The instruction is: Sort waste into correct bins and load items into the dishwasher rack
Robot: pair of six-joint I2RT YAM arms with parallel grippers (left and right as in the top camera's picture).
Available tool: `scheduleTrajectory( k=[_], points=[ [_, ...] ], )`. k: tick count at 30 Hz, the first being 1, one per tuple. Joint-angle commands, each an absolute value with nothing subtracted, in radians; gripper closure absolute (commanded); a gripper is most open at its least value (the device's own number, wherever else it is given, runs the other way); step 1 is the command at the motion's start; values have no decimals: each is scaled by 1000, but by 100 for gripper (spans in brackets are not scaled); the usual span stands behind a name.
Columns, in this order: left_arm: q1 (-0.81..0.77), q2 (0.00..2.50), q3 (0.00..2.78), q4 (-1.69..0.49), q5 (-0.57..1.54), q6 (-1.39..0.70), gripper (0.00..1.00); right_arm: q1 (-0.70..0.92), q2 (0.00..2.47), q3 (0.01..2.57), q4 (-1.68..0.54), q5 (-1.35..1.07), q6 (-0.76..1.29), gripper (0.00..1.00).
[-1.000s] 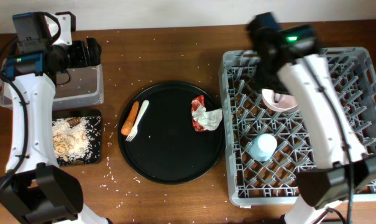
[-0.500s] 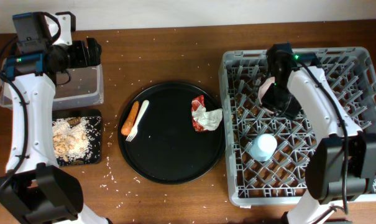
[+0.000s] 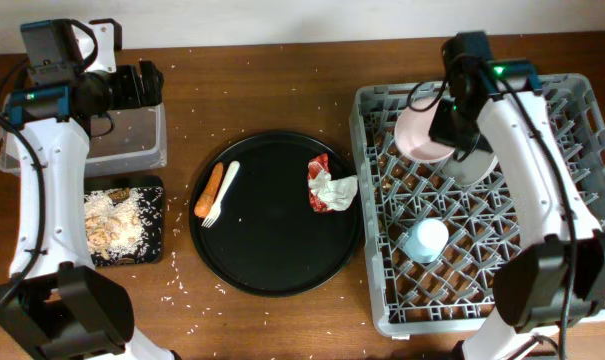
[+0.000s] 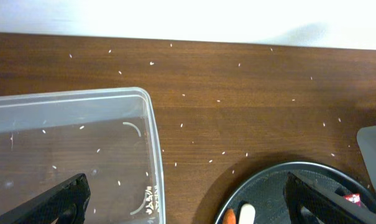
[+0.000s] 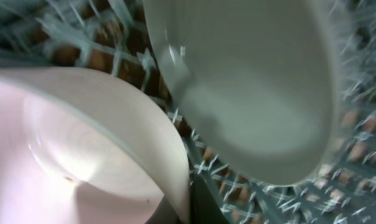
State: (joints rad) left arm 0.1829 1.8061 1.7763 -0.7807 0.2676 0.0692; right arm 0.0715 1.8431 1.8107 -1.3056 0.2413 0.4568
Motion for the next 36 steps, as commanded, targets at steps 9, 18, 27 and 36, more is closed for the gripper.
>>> scheduleTrajectory(
  k=[9,18,27,36],
  points=[
    [186,1782,1782,-778,265,64,1,477,1981,1947,-1283,1185,97,96],
    [186,1782,1782,-778,265,64,1,442,2173,1923,-1289,1272,86,96],
    [186,1782,1782,-778,265,64,1,412,2209,1921,-1220,1177,85,96],
    [186,1782,1782,-778,265,64,1,423,2219,1921,-1192,1124,85,96]
  ],
)
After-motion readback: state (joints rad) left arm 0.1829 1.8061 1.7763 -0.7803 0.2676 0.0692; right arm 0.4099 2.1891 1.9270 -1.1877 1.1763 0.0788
